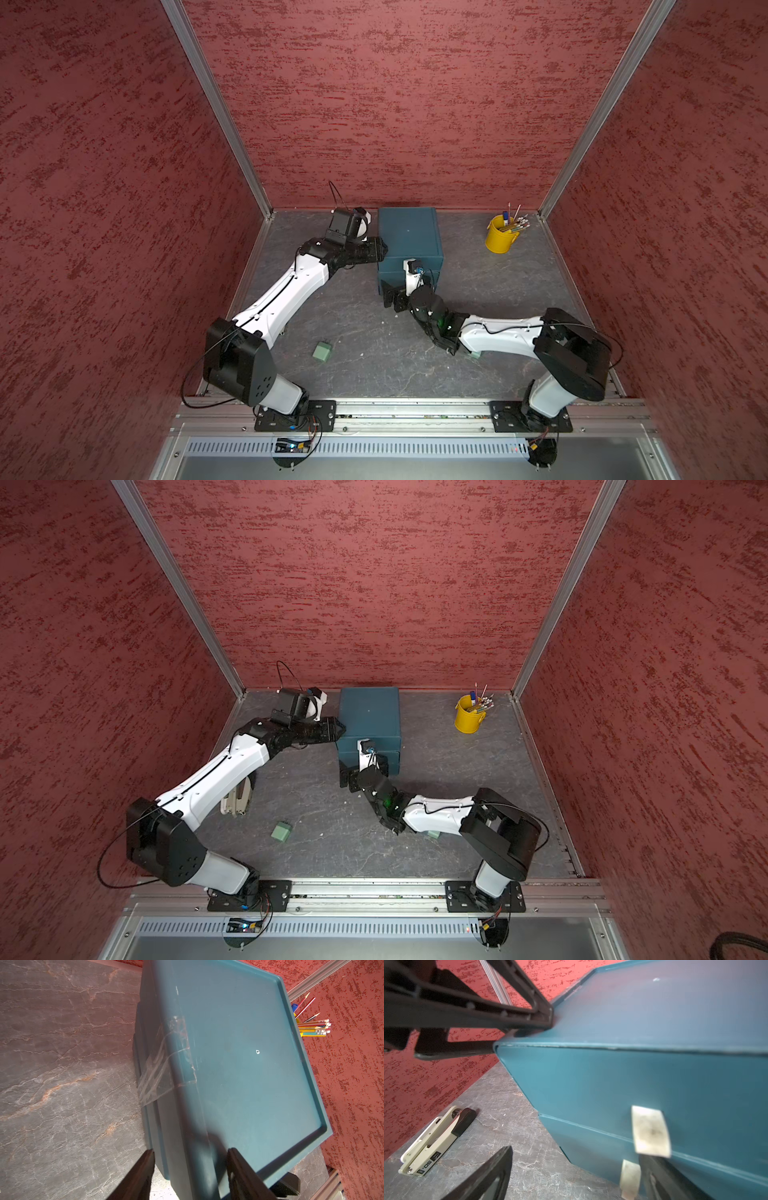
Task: Place the plugs into the drawer by color
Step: Close the drawer in the storage box.
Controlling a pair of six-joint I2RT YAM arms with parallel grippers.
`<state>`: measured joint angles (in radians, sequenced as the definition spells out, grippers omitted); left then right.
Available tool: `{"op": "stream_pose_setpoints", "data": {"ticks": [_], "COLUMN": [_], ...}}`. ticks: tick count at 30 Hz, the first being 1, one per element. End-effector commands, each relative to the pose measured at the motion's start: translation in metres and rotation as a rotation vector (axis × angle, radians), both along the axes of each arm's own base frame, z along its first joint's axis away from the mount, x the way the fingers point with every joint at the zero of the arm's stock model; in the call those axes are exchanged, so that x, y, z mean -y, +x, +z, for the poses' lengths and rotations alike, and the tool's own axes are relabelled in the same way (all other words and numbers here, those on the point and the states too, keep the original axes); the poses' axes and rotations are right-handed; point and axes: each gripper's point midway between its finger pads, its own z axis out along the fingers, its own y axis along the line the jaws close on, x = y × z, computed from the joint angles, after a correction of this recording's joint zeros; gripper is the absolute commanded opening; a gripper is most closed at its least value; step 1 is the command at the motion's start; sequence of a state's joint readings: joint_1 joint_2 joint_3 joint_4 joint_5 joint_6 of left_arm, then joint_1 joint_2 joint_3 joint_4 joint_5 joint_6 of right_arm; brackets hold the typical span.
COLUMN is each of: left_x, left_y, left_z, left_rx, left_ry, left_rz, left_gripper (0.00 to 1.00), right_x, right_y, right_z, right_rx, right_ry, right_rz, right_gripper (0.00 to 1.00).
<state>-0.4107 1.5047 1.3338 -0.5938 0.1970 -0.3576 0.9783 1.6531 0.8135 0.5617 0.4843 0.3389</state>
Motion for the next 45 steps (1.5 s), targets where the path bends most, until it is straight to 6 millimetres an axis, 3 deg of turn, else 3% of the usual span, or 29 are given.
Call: {"op": "stream_pose_setpoints", "data": {"ticks": [1, 5, 9, 12, 18, 21, 27, 35, 39, 45], "left_x": [-0.007, -0.008, -0.01, -0.01, -0.01, -0.011, -0.012, -0.014, -0.015, -0.016], "left_y": [-0.009, -0.01, -0.009, -0.008, -0.007, -0.005, -0.002, -0.002, 0.0, -0.002], "left_z": [-0.017, -0.018, -0.014, -0.011, -0.014, -0.015, -0.015, -0.014, -0.015, -0.016], "left_rx": [-0.051, -0.048, -0.04, -0.028, -0.009, -0.008, 0.003, 0.013, 0.001, -0.006], "left_ry": [0.071, 0.071, 0.071, 0.06, 0.034, 0.017, -0.011, -0.038, -0.056, -0.065], "left_rz": [-0.009, -0.007, -0.001, 0.0, 0.005, 0.012, 0.025, 0.02, 0.022, 0.02], "left_gripper": [0.59, 0.59, 0.59, 0.59, 0.6, 0.6, 0.6, 0.61, 0.61, 0.6], "right_x": [-0.001, 0.005, 0.021, 0.045, 0.104, 0.122, 0.11, 0.046, 0.042, 0.026], "right_y": [0.012, 0.006, -0.016, -0.035, -0.069, -0.077, -0.072, -0.062, -0.052, -0.035], "right_z": [0.018, 0.019, 0.025, 0.026, 0.001, -0.011, -0.039, -0.071, -0.089, -0.093], "right_rx": [0.058, 0.05, 0.047, -0.005, -0.185, -0.248, -0.402, -0.52, -0.517, -0.485], "right_ry": [0.033, 0.051, 0.036, 0.07, 0.282, 0.385, 0.506, 0.527, 0.63, 0.661], "right_rz": [-0.035, -0.038, -0.06, -0.1, -0.191, -0.215, -0.161, 0.006, -0.027, -0.032], "right_gripper": [0.98, 0.98, 0.98, 0.98, 0.98, 0.98, 0.96, 0.87, 0.82, 0.74]}}
